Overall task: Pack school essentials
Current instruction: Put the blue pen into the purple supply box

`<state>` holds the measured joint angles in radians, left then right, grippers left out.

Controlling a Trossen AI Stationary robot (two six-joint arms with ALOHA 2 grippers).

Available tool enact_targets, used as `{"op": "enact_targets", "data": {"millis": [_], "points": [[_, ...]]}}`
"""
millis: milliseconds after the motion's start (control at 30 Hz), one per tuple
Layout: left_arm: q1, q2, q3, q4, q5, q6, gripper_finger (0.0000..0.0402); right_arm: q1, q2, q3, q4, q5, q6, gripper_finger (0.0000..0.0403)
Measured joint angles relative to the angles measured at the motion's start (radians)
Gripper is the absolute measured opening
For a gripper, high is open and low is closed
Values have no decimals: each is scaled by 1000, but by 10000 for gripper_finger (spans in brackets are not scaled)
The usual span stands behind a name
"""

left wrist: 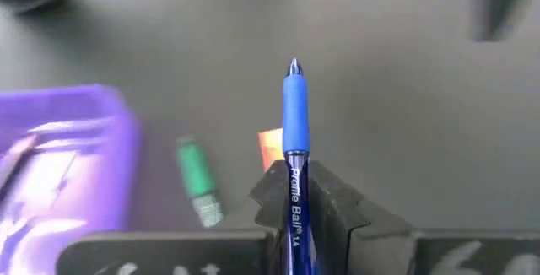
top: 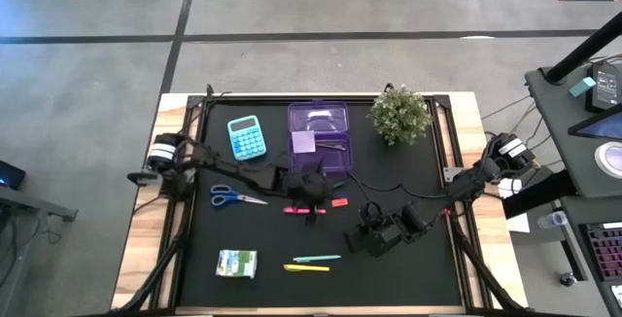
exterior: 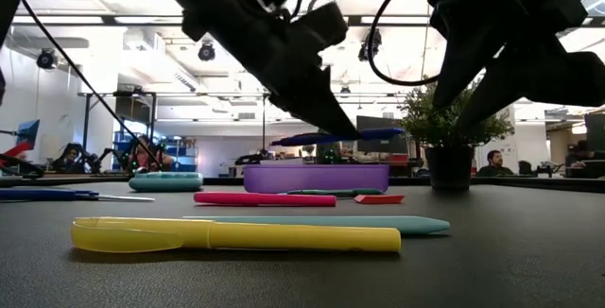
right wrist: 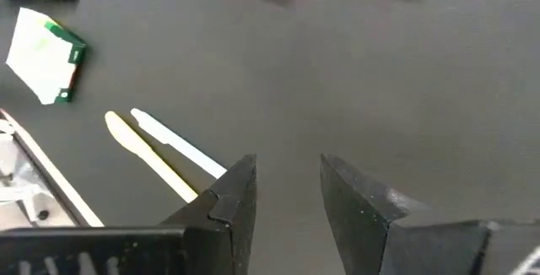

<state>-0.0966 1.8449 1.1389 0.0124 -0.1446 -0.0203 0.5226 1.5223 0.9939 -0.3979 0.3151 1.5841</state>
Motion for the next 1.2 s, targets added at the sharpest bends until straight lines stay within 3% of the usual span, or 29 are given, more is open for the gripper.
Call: {"op": "enact_targets", "data": {"millis": [467, 1200], "points": [[267, -9, 0, -7, 33, 58, 11, -4, 0, 0, 23, 0, 13, 121], [282, 50, -34, -21, 46, 105, 21, -26, 9, 0, 41, 1, 78, 121]]}}
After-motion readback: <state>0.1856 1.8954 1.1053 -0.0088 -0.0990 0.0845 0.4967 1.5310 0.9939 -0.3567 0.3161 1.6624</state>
